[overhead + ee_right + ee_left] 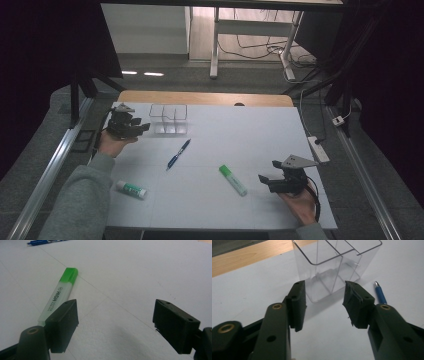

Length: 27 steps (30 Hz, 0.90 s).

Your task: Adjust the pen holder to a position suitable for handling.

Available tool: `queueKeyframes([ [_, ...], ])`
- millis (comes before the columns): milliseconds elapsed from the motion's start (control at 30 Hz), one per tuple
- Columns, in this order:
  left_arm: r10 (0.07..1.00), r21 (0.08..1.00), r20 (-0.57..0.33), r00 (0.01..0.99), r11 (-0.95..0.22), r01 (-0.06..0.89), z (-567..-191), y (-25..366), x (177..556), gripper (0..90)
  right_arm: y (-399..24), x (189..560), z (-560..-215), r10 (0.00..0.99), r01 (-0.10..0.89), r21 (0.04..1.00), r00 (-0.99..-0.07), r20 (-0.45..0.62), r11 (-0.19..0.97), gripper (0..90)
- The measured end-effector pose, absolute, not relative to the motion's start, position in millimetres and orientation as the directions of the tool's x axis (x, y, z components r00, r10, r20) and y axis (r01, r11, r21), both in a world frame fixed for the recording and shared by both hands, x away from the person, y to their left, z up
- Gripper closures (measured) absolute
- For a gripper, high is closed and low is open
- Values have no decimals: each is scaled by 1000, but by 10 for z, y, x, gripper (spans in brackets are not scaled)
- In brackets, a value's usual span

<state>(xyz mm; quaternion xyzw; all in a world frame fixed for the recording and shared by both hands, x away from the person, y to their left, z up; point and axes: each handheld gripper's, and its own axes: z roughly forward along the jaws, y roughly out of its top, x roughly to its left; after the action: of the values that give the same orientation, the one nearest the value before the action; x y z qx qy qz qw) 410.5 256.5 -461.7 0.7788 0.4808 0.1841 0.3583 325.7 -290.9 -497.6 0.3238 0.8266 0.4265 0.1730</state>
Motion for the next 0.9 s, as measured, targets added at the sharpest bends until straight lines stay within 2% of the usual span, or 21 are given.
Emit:
queueKeyframes([
  [533, 906, 735, -24, 424, -271, 622, -4656, 2632, 4315, 840, -2907, 3266, -4974, 686, 386, 813, -727, -24, 437, 203],
  [667, 908, 734, -25, 419, -268, 624, -4664, 2640, 4334, 879, -2908, 3266, -4975, 687, 386, 813, -726, -24, 436, 203],
  [900, 910, 727, -30, 413, -264, 634, -4702, 2663, 4397, 885, -2897, 3265, -4977, 685, 385, 813, -728, -22, 436, 203],
])
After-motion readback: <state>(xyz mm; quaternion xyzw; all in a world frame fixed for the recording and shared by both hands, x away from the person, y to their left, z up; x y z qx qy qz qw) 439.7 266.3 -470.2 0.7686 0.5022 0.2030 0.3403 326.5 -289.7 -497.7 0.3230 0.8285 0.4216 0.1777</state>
